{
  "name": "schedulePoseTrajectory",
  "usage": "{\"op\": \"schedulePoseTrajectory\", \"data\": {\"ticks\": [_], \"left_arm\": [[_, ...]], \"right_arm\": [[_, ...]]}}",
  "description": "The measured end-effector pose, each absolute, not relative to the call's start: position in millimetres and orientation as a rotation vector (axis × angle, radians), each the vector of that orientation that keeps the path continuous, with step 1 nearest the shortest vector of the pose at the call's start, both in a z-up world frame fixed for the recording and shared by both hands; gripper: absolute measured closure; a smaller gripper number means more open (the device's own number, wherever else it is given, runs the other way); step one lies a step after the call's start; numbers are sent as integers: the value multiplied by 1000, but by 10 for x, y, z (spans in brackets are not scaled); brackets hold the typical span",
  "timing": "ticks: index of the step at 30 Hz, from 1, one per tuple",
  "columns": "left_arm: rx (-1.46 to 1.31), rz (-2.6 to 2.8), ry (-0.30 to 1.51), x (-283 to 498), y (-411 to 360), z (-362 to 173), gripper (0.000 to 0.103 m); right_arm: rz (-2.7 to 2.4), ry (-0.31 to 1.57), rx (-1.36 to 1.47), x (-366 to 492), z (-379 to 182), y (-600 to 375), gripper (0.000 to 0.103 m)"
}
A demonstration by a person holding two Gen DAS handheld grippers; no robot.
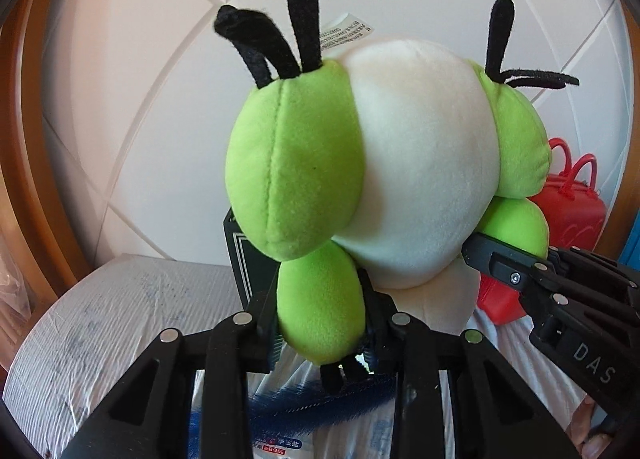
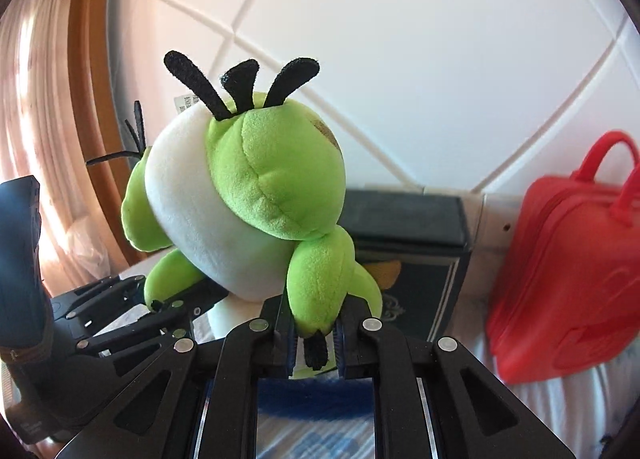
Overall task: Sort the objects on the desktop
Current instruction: 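Lift the frog plush with both tools and carry it over the bin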
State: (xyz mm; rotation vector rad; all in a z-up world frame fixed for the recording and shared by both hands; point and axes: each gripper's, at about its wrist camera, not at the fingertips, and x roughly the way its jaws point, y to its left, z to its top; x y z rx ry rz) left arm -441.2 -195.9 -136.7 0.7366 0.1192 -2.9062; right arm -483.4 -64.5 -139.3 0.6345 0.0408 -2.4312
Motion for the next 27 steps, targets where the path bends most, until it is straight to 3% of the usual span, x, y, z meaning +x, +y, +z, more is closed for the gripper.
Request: {"op": "schedulePoseTrajectory", "data": {"ticks": [16, 27], "left_arm": [[413, -3159, 95, -3107, -946, 345, 73], [306, -3435, 83, -2249, 510, 1003, 73]], "right_arm": [[-2648, 13, 324, -3294, 323, 219, 89], [-2916, 6, 207, -2054, 958, 1609, 89]]}}
